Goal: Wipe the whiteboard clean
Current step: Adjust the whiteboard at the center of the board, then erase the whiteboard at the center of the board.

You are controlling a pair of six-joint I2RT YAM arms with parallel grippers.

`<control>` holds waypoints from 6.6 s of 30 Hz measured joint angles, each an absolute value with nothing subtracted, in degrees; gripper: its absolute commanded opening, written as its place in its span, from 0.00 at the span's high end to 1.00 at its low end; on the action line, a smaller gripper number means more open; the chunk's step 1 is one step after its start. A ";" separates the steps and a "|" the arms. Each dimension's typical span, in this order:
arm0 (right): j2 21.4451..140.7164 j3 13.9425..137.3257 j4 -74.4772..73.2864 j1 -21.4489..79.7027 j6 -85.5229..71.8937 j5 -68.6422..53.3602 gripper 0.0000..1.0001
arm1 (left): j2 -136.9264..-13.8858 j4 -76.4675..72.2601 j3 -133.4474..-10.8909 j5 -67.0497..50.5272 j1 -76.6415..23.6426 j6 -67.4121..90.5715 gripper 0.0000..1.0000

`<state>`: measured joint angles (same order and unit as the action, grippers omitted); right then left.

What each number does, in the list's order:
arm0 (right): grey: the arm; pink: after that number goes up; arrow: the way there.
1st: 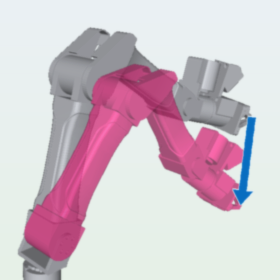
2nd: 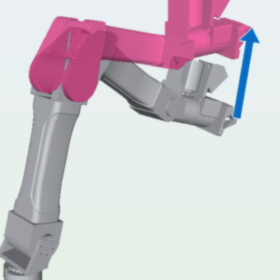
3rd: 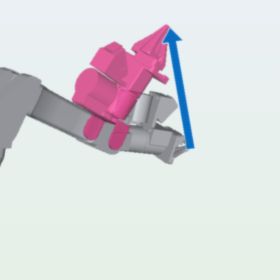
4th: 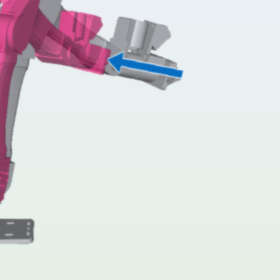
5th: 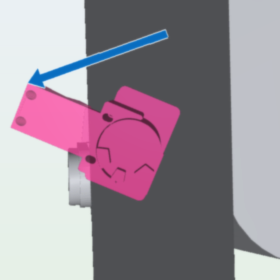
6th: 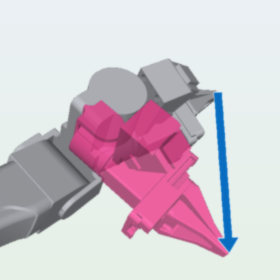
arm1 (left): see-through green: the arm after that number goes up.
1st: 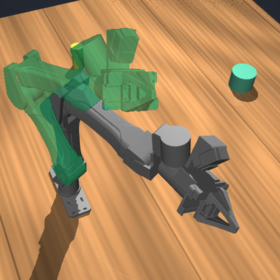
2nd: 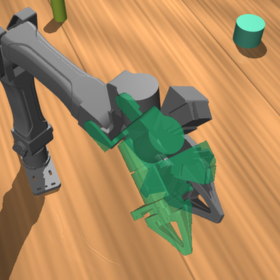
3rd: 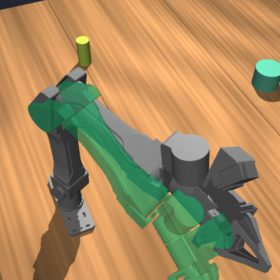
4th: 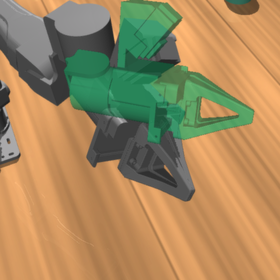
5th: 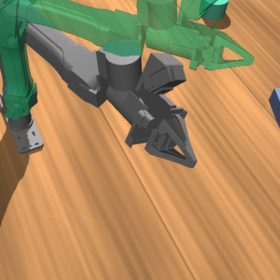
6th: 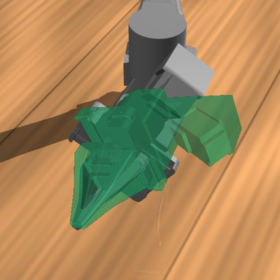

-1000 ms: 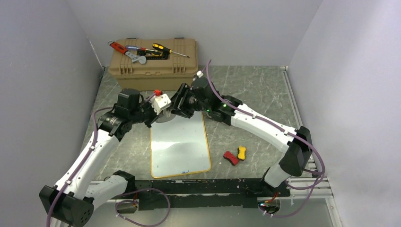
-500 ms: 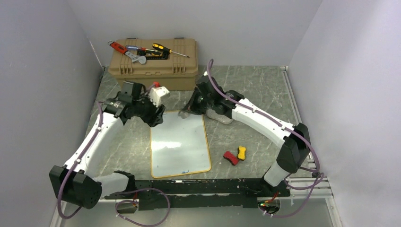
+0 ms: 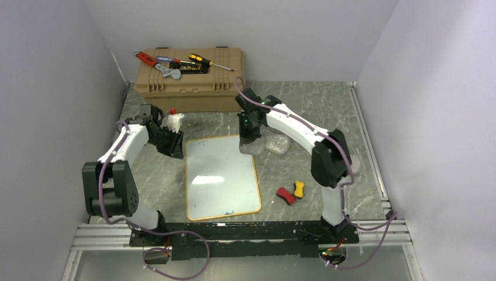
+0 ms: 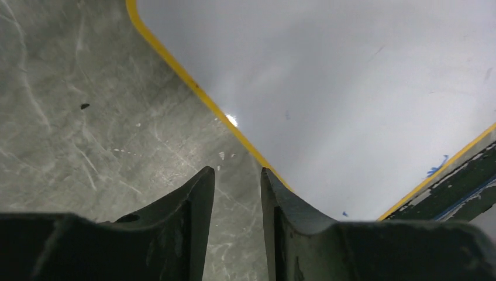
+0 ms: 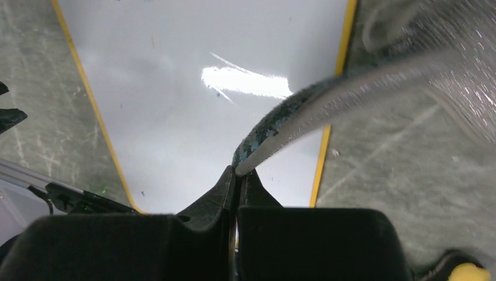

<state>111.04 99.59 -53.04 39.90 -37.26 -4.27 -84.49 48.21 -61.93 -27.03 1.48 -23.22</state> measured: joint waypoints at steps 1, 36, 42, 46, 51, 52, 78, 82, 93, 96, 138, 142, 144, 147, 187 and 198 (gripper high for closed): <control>113.34 100.75 -52.97 39.72 -36.71 -5.43 1.00 | -85.80 47.22 -60.95 -27.07 2.26 -23.57 0.58; 117.64 79.15 -14.31 37.41 -43.09 -6.72 1.00 | -108.31 38.15 -69.91 -27.05 -2.22 -33.89 0.81; 113.32 72.66 -11.46 36.27 -44.60 -4.86 1.00 | -109.51 38.41 -71.59 -28.10 -5.34 -34.98 0.77; 113.06 71.94 -10.83 36.32 -46.13 -4.40 1.00 | -109.49 38.85 -71.64 -29.12 -5.89 -34.96 0.72; 120.09 81.14 -10.63 39.57 -48.25 -3.66 1.00 | -109.43 39.55 -71.26 -31.51 -6.00 -34.87 0.70; 121.95 83.59 -10.37 40.47 -48.62 -3.66 1.00 | -109.36 39.55 -71.20 -31.55 -6.04 -34.89 0.70; 128.66 89.52 -4.08 39.53 -57.04 -7.14 1.00 | -108.09 41.21 -68.58 -35.97 -4.91 -34.87 0.62; 130.13 91.20 -3.14 42.44 -57.47 -7.05 1.00 | -108.12 43.53 -69.38 -37.74 -4.99 -33.15 0.52; 129.51 87.15 2.44 41.76 -59.57 -9.13 1.00 | -110.89 44.66 -71.99 -36.27 -9.69 -29.74 0.58; 129.05 85.52 4.25 41.15 -59.57 -10.66 1.00 | -110.83 43.88 -71.99 -33.52 -10.41 -29.26 0.72; 124.60 77.91 5.06 36.21 -59.64 -16.97 1.00 | -112.09 43.35 -75.05 -22.24 -18.44 -24.03 0.82; 125.03 78.26 5.17 35.62 -60.25 -18.41 1.00 | -111.55 42.76 -74.70 -20.32 -19.38 -23.75 0.83; 126.50 80.27 4.43 35.53 -61.25 -19.86 1.00 | -111.46 42.70 -74.59 -19.97 -19.55 -23.64 0.84; 130.19 85.58 4.12 35.99 -62.30 -21.21 1.00 | -111.48 42.65 -74.61 -19.44 -19.81 -23.62 0.85; 109.84 58.37 2.09 21.10 -57.39 -17.17 1.00 | -110.80 41.93 -73.65 -19.44 -19.86 -24.16 0.88; 121.84 76.03 -0.40 29.87 -58.81 -16.25 1.00 | -110.85 41.89 -73.93 -19.84 -19.53 -24.23 0.93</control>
<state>121.84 76.03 -0.40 29.87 -58.81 -16.25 -110.85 41.89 -73.93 -19.84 -19.53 -24.23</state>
